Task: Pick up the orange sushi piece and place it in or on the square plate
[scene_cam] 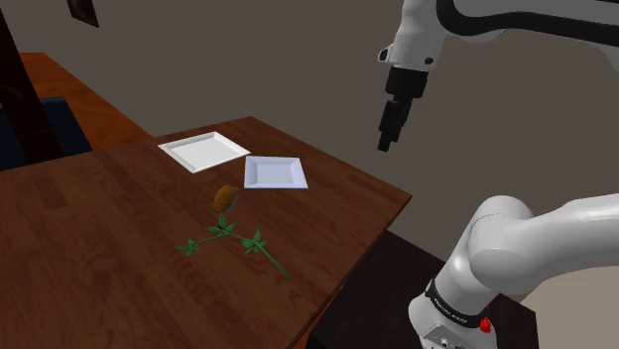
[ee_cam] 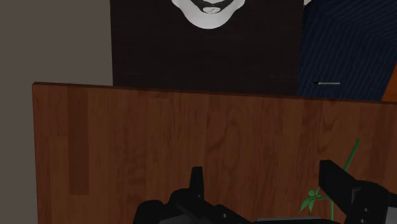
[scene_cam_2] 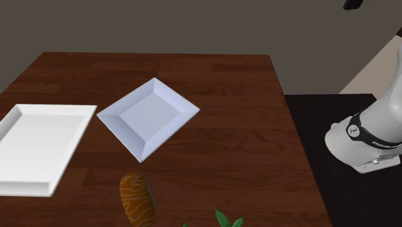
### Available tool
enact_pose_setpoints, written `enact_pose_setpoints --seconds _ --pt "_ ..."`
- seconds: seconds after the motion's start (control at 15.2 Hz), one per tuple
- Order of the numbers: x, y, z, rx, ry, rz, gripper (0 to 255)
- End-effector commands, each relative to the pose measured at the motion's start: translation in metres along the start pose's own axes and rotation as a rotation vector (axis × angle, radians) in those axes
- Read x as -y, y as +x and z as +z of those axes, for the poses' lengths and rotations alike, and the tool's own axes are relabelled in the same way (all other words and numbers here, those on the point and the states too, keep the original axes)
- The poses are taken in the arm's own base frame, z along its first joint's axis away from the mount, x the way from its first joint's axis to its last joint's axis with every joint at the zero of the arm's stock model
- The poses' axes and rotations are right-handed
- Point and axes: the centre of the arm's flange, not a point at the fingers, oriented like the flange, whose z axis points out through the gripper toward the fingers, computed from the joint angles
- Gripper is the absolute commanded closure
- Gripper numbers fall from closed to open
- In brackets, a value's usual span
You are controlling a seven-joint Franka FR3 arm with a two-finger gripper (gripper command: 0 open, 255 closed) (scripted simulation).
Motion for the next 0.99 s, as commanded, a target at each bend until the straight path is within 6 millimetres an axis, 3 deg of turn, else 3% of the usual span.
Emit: enact_pose_setpoints --seconds 0.0,0.46,0.92 --pt "0.000 0.000 0.000 0.000 0.000 0.000 0" --pt "0.050 0.061 0.046 -0.016 -0.010 0.180 0" --pt "0.089 0.131 0.092 -0.032 -0.021 0.359 0"
